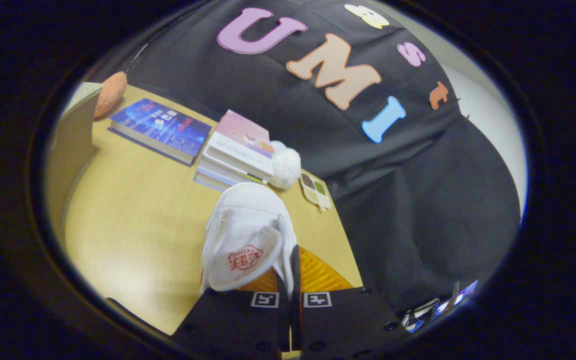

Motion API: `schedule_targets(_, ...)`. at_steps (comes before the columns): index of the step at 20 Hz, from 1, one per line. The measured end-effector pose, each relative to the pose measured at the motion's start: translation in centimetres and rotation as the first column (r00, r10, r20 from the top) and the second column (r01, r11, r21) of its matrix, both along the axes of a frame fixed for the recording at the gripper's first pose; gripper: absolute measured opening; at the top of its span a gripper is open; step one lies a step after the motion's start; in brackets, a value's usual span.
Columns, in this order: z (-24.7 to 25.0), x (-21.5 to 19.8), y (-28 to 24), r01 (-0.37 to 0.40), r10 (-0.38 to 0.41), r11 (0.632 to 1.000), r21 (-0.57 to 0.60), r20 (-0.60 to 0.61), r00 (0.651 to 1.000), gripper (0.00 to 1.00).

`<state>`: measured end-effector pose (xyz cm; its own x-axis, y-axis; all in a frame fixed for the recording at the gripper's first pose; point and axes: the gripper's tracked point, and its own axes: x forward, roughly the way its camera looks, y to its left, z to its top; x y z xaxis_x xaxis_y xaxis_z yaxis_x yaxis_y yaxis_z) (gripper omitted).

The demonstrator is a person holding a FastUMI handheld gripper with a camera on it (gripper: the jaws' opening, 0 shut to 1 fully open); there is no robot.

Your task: Open the storage box then place both shoes into the box .Put the left shoe in first, then the right shoe, with the right side of both shoes facing outward in a uniform manner.

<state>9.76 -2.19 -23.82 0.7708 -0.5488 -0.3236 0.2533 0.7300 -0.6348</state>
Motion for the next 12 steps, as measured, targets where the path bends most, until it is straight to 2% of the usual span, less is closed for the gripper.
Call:
schedule_targets(5,7.9,0.5,8.2,-0.089,0.086,0.996,0.019,0.143,0.986,0.04)
schedule_targets(9,13.3,1.2,16.0,-0.175,0.148,0.981,0.080,0.273,0.951,0.04)
schedule_targets(12,14.9,1.9,22.5,-0.252,0.185,0.953,0.170,0.333,0.925,0.04)
